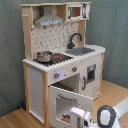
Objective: Play with the kitchen
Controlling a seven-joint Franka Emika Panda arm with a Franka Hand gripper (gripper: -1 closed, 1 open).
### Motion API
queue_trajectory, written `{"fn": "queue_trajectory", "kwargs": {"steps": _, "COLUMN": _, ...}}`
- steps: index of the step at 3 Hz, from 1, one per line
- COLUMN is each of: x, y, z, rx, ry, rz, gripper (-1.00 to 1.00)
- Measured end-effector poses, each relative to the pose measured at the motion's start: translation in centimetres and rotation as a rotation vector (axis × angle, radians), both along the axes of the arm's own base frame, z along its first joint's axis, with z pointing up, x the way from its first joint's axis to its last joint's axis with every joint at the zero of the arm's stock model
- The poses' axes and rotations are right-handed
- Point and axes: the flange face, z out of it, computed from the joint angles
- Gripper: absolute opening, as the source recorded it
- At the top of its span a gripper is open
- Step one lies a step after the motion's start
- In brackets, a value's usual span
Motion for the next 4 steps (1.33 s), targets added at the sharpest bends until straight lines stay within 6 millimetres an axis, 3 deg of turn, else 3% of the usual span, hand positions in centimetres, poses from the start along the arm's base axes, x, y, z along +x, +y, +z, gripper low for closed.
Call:
{"fn": "queue_trajectory", "kwargs": {"steps": 2, "x": 2.6, "y": -2.8, "z": -3.3, "rx": 0.076, "ry": 0.136, "rz": -0.149, "gripper": 1.0}}
{"fn": "queue_trajectory", "kwargs": {"steps": 3, "x": 2.8, "y": -3.5, "z": -3.8, "rx": 0.074, "ry": 0.147, "rz": -0.172, "gripper": 1.0}}
{"fn": "queue_trajectory", "kwargs": {"steps": 4, "x": 2.8, "y": -3.7, "z": -3.9, "rx": 0.072, "ry": 0.15, "rz": -0.178, "gripper": -1.0}}
